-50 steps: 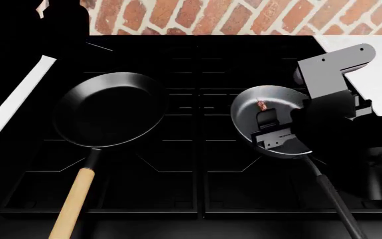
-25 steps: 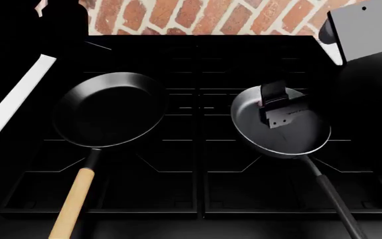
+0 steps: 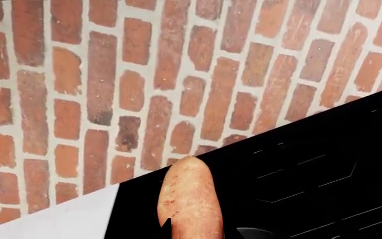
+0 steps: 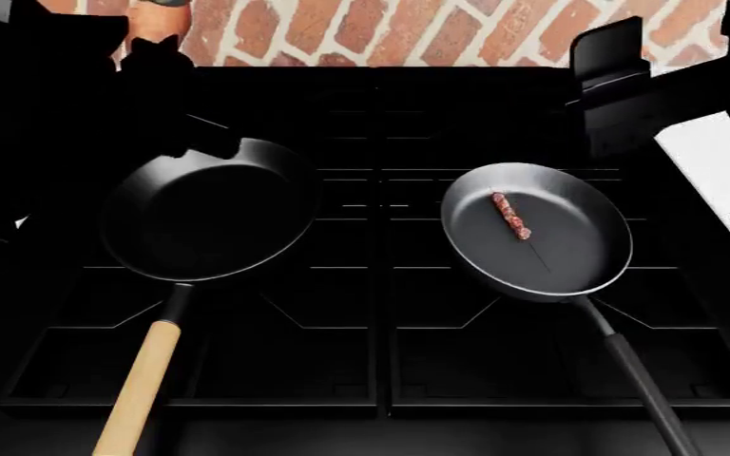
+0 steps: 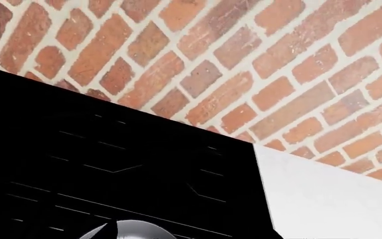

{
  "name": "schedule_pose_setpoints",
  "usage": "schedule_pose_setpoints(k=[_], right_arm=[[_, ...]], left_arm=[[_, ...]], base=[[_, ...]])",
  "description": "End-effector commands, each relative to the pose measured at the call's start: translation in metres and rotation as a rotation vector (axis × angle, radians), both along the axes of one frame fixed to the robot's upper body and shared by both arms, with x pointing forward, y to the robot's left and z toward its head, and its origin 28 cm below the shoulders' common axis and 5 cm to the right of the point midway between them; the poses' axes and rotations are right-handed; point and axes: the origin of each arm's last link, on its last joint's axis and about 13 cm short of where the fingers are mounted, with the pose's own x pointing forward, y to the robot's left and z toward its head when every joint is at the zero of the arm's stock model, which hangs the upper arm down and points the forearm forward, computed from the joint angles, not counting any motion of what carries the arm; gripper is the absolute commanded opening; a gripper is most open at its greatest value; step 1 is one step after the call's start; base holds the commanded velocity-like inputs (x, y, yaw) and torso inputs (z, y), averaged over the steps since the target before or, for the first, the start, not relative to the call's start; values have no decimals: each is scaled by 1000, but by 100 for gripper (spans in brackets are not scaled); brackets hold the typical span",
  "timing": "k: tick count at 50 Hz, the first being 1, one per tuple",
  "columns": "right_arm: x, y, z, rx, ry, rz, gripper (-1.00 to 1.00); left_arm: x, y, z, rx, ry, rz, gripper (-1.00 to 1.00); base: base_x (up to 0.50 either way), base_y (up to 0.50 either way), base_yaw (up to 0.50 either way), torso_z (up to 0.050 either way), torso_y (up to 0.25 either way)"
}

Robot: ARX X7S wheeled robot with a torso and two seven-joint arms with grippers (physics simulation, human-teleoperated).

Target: Place both pans onto different burners. Then place the sweet potato and the kebabs on different pans.

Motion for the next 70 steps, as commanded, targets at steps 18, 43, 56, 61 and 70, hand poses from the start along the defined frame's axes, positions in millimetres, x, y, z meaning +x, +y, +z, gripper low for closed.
schedule_pose_setpoints(k=[18, 43, 56, 61, 70], right_arm=[[-28, -13, 37, -5, 53, -135, 100], [-34, -22, 38, 58, 64, -168, 100], [-28, -21, 34, 47, 81, -172, 100], [-27, -21, 32, 44, 86, -174, 100], [-25, -21, 30, 37, 95, -177, 100]], left_arm=[[23, 6, 7, 63, 254, 23, -100], [40, 6, -11, 129, 391, 37, -100], [50, 4, -30, 127, 435, 23, -100], [51, 5, -38, 143, 458, 29, -100], [52, 5, -43, 137, 470, 19, -100]], base=[[0, 0, 0, 0, 0], [0, 0, 0, 0, 0], [0, 0, 0, 0, 0], [0, 0, 0, 0, 0], [0, 0, 0, 0, 1]])
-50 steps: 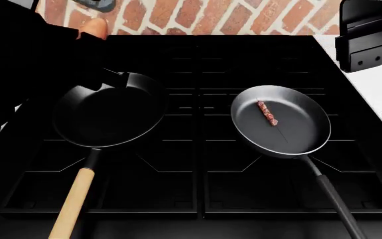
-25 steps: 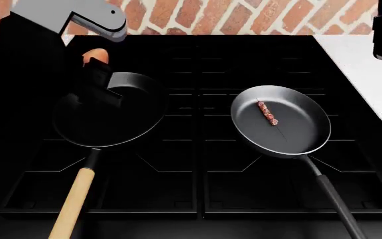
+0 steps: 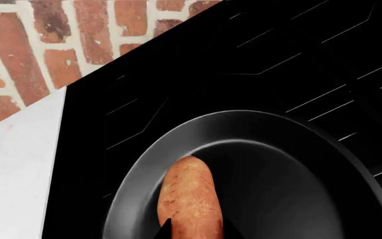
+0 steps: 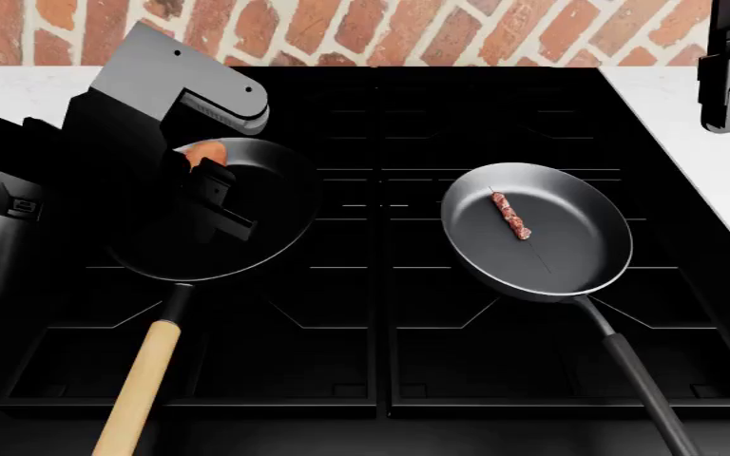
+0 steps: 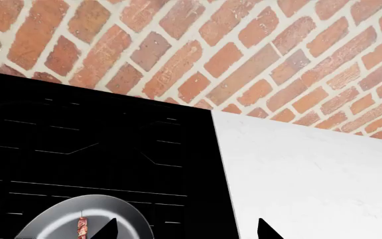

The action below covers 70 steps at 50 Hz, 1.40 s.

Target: Place both pans onto different burners. Then place the sweet potato and the kebabs on different pans.

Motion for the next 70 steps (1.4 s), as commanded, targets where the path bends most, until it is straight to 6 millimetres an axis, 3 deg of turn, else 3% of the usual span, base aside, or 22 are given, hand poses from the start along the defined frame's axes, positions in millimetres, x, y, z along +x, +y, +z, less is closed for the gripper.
schedule_pose_setpoints(k=[1, 69, 70], right_arm=[[2, 0, -3, -7, 12, -4, 100], [3, -3, -12, -17, 34, -12, 100], [3, -3, -12, -17, 34, -12, 100]], left_arm=[[3, 0, -8, -4, 19, 0, -100], [8, 1, -24, -13, 50, 5, -100], [7, 1, -24, -14, 50, 5, 100]], base=[[0, 0, 0, 0, 0], [0, 0, 0, 0, 0], [0, 0, 0, 0, 0]])
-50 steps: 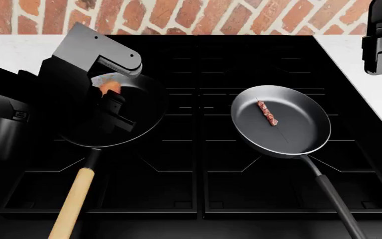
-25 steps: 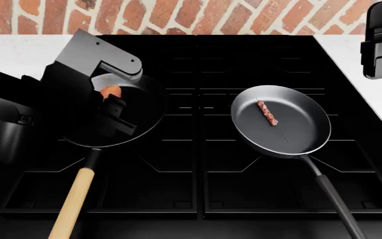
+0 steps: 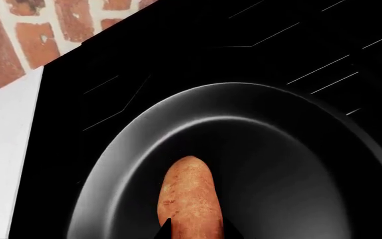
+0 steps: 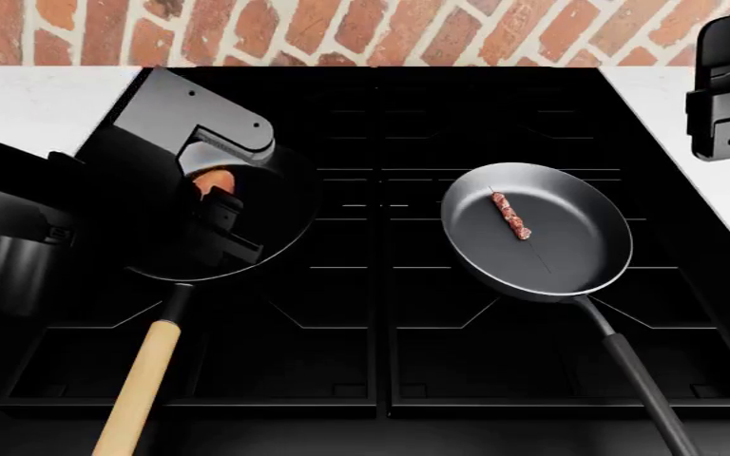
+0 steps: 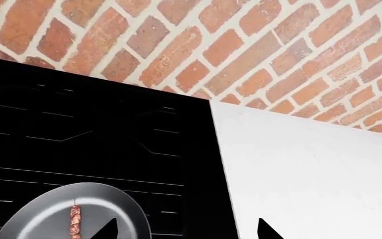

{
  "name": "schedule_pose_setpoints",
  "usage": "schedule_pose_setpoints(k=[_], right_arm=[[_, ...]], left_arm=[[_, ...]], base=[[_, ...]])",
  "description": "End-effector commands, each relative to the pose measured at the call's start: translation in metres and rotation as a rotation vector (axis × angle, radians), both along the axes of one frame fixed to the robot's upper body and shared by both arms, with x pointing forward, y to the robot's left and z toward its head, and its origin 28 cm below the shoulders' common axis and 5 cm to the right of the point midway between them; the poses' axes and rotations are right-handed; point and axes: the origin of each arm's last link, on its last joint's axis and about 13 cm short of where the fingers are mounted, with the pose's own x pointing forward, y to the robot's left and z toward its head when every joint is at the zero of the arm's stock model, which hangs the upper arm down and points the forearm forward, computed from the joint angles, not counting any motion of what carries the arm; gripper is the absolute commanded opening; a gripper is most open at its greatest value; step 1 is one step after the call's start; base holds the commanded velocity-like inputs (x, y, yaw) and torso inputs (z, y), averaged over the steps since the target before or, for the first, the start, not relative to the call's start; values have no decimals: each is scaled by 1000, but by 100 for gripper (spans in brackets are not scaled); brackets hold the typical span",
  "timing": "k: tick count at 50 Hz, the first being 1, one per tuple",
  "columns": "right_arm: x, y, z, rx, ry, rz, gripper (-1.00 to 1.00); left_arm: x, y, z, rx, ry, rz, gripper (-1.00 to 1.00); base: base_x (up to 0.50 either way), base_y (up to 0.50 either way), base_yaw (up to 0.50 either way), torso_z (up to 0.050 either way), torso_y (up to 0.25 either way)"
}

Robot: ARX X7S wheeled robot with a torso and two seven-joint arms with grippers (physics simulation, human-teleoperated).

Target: Place both pans onto different burners. Then place the sweet potato and the kebabs on different pans.

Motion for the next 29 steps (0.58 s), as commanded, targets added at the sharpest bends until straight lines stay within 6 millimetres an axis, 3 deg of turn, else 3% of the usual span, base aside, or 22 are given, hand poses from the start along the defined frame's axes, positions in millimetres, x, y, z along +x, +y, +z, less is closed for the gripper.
schedule_pose_setpoints(k=[1, 14, 29], right_arm=[[0, -1, -2, 1, 4, -2, 100], [1, -1, -2, 2, 4, -4, 100], [-2, 0, 2, -3, -4, -5, 100]], left_arm=[[0, 0, -1, 0, -4, 6, 100], [1, 1, 0, 1, -8, 13, 100], [-4, 4, 16, -9, -57, 39, 100]], base=[[0, 0, 0, 0, 0], [0, 0, 0, 0, 0], [0, 0, 0, 0, 0]])
